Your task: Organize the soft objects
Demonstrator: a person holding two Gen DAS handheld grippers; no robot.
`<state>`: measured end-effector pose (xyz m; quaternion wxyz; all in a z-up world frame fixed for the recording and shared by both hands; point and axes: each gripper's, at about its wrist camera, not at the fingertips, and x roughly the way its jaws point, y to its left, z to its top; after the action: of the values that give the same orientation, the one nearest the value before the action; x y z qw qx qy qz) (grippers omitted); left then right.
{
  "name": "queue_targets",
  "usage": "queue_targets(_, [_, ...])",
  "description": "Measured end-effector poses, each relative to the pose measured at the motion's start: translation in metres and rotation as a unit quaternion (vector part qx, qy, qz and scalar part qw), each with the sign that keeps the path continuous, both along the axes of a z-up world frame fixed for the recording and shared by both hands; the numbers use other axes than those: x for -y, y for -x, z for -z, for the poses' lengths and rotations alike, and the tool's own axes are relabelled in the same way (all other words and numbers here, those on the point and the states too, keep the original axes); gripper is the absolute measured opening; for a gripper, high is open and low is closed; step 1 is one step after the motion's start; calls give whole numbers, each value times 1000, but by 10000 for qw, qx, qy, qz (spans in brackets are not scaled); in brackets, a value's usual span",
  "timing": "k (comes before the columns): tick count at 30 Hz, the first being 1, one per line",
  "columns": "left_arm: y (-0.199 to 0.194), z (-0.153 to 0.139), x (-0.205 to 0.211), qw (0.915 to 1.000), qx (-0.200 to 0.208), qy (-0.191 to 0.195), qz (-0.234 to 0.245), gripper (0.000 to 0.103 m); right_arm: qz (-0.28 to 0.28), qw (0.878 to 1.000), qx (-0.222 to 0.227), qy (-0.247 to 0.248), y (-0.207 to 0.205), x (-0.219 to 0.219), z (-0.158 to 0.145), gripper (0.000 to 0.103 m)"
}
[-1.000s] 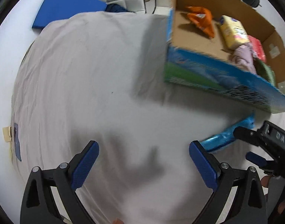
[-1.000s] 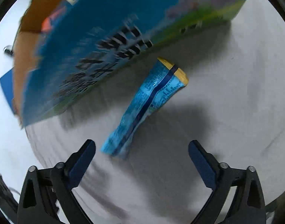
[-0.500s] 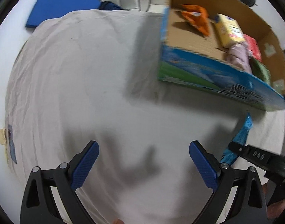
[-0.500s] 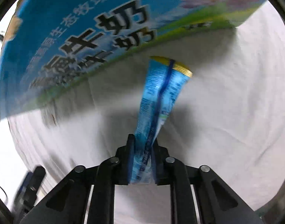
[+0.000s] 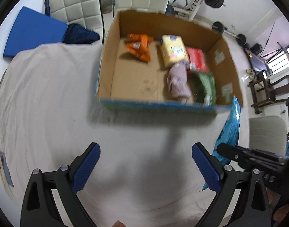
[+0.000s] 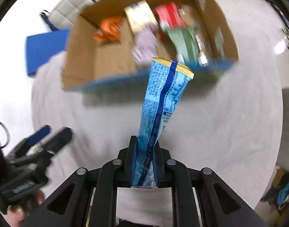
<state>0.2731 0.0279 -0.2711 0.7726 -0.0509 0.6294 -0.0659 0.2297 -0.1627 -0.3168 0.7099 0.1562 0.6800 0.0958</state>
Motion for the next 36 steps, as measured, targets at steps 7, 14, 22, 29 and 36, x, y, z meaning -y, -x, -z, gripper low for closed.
queue_targets(7, [-56,-10,-12,9995,263,-153,-18,99,-315,9986,433,23,-70,-17,-40,15])
queue_targets(14, [-108,12,-23,9998,86,-203,-1,99,-434,9987,250,65,-149,-33,-16,15])
queue_targets(22, [-134,45,-32,9994,-192,-277,-31,99,-587,9982,-108,-35,-188,-51,38,15])
queue_targets(29, [-137,56,-31,9990,-269,-353,33,99,-899,9953,-345,128,-203,-61,68,20])
queue_targets(36, [-133,53,-28,9992,-216,-332,30,99,-840,9953,-293,371,-207,-50,71,43])
